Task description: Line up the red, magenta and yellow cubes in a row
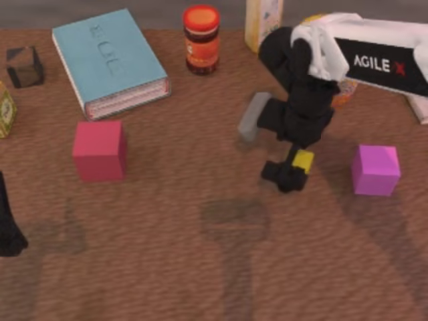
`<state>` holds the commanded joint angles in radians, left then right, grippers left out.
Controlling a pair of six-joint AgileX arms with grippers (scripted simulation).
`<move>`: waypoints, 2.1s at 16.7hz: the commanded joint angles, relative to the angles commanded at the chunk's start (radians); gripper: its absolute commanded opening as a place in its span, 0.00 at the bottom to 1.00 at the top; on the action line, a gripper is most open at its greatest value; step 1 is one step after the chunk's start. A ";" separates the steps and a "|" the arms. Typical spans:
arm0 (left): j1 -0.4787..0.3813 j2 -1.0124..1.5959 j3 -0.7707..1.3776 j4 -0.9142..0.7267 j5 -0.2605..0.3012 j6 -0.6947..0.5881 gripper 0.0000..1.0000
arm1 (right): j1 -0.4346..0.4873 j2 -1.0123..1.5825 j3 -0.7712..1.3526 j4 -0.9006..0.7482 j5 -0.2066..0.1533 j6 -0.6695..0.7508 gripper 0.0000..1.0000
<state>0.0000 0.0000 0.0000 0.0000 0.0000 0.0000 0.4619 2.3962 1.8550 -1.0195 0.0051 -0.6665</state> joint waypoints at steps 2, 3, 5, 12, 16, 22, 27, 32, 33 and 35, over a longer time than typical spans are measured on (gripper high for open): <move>0.000 0.000 0.000 0.000 0.000 0.000 1.00 | 0.001 0.017 -0.033 0.042 0.000 0.000 1.00; 0.000 0.000 0.000 0.000 0.000 0.000 1.00 | 0.001 0.020 -0.037 0.047 0.000 0.000 1.00; 0.000 0.000 0.000 0.000 0.000 0.000 1.00 | 0.001 0.020 -0.037 0.047 0.000 0.000 1.00; 0.000 0.000 0.000 0.000 0.000 0.000 1.00 | 0.001 0.020 -0.037 0.047 0.000 0.000 0.55; 0.000 0.000 0.000 0.000 0.000 0.000 1.00 | 0.001 0.020 -0.037 0.047 0.000 0.000 0.25; 0.000 0.000 0.000 0.000 0.000 0.000 1.00 | 0.001 0.020 -0.037 0.047 0.000 0.000 0.00; 0.000 0.000 0.000 0.000 0.000 0.000 1.00 | 0.001 0.020 -0.037 0.047 0.000 0.000 0.00; 0.000 0.000 0.000 0.000 0.000 0.000 1.00 | 0.008 -0.036 0.026 -0.049 -0.015 0.008 0.00; 0.000 0.000 0.000 0.000 0.000 0.000 1.00 | 0.008 -0.045 0.052 -0.089 -0.015 0.010 0.00; 0.000 0.000 0.000 0.000 0.000 0.000 1.00 | 0.009 -0.063 0.102 -0.166 -0.015 0.012 0.00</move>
<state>0.0000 0.0000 0.0000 0.0000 0.0000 0.0000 0.4704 2.3331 1.9574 -1.1858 -0.0098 -0.6549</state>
